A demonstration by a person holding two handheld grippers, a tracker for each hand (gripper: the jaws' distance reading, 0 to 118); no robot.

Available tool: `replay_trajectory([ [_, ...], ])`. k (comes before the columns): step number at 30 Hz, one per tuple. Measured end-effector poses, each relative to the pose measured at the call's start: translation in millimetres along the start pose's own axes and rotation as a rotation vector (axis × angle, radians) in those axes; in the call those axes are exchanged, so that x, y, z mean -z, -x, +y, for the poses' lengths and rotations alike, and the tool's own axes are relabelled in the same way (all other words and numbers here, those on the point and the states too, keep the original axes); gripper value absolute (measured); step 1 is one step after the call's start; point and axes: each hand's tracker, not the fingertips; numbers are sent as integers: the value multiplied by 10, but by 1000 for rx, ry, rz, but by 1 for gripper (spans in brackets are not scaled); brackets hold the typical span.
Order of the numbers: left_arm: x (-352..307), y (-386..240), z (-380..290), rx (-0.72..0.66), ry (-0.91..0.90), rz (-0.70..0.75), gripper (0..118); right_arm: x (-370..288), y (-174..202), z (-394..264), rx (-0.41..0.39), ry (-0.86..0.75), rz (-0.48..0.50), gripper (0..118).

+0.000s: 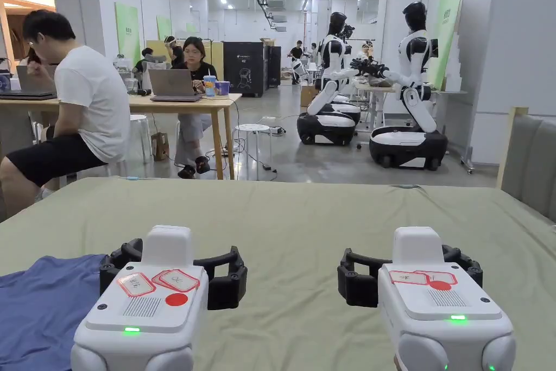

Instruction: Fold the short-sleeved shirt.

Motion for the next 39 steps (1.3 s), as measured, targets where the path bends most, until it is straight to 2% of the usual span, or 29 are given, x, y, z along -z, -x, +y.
replay_trajectory([
  [39,5,4,10,2,2,-12,118,19,44,18,-9,4,-2,118],
])
